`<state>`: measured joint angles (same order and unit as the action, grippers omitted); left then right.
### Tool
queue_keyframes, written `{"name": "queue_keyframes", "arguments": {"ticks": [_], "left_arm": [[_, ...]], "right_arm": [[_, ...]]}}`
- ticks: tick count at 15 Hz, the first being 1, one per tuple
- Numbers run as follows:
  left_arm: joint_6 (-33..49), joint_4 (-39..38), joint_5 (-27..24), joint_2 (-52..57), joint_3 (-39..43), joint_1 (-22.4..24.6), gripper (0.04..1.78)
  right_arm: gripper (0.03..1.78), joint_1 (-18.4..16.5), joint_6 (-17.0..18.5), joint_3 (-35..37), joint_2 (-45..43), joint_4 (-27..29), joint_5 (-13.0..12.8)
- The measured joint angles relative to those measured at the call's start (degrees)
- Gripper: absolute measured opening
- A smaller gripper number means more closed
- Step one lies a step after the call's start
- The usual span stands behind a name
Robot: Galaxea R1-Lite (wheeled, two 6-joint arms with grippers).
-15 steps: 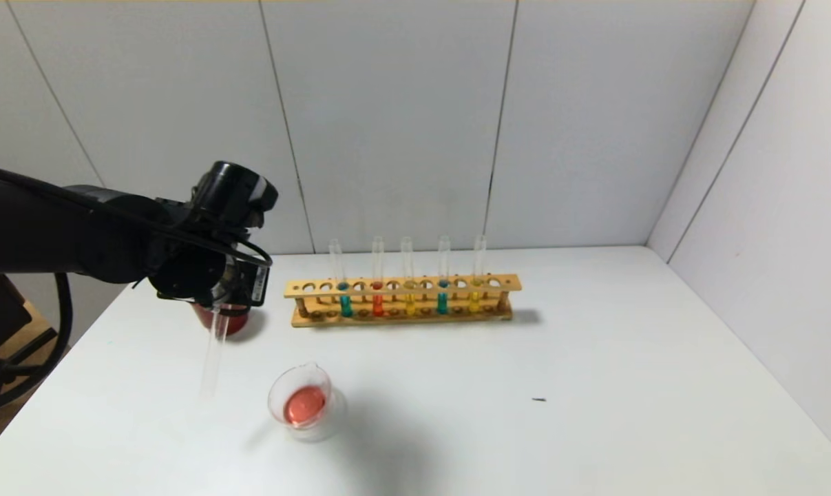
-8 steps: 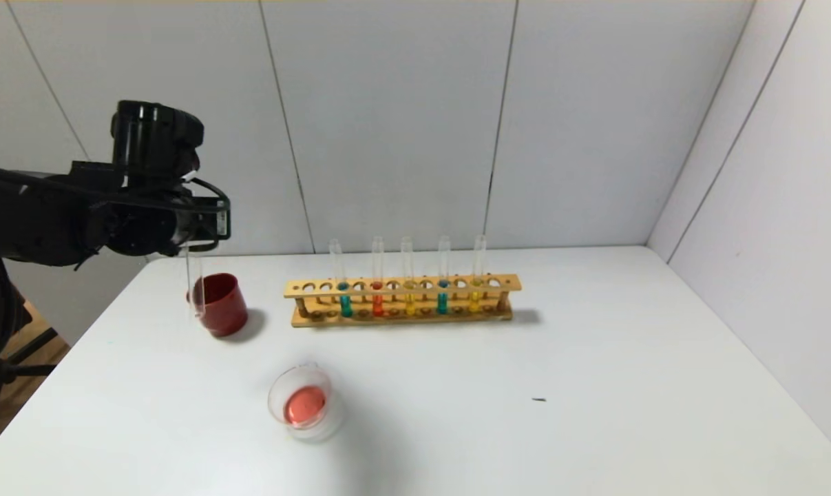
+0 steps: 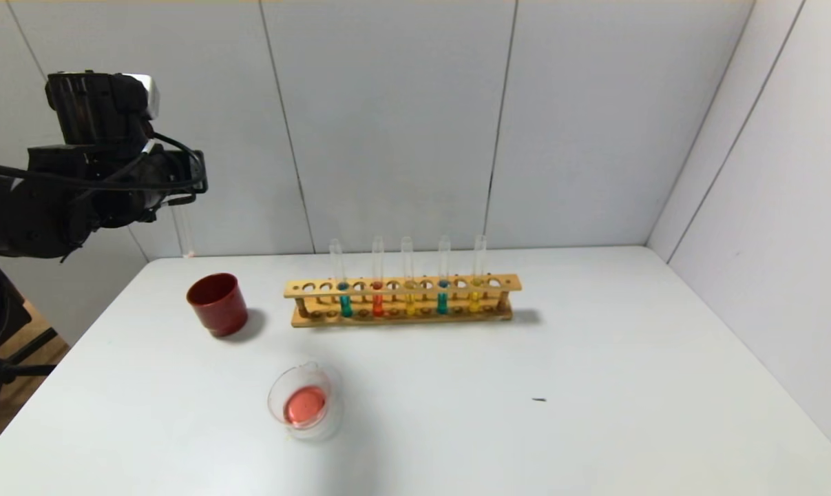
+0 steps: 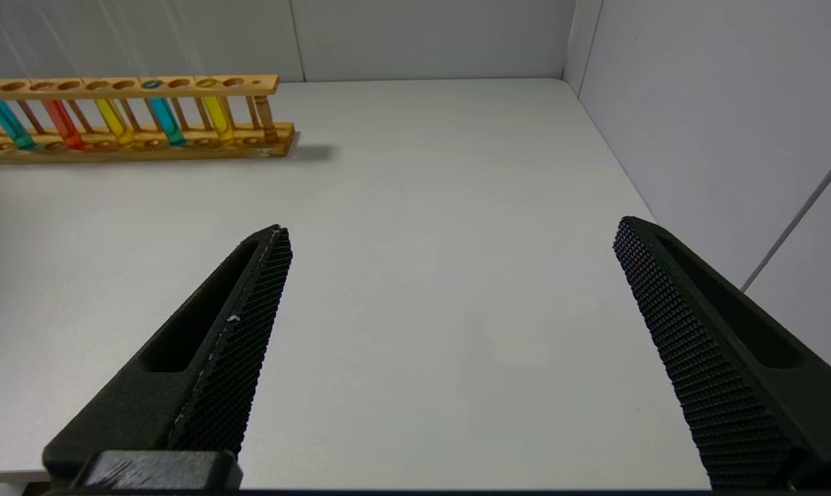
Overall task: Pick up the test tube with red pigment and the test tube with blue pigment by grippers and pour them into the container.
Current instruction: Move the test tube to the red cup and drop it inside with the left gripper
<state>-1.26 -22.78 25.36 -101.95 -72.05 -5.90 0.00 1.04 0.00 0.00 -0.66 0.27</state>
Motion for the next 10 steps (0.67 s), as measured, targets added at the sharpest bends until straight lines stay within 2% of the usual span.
{"name": "queue_keyframes", "arguments": {"ticks": [7,10], "left_arm": [[0.0,-4.6,-4.3,-6.2,-3.9,5.5,0.31],[0.4,-5.1,-4.9,-9.3,-5.6,6.0,0.31]], "right_arm": [[1.71,0.0,0.0,0.0,0.0,0.0,0.0],[1.71,0.0,0.0,0.0,0.0,0.0,0.0]]}}
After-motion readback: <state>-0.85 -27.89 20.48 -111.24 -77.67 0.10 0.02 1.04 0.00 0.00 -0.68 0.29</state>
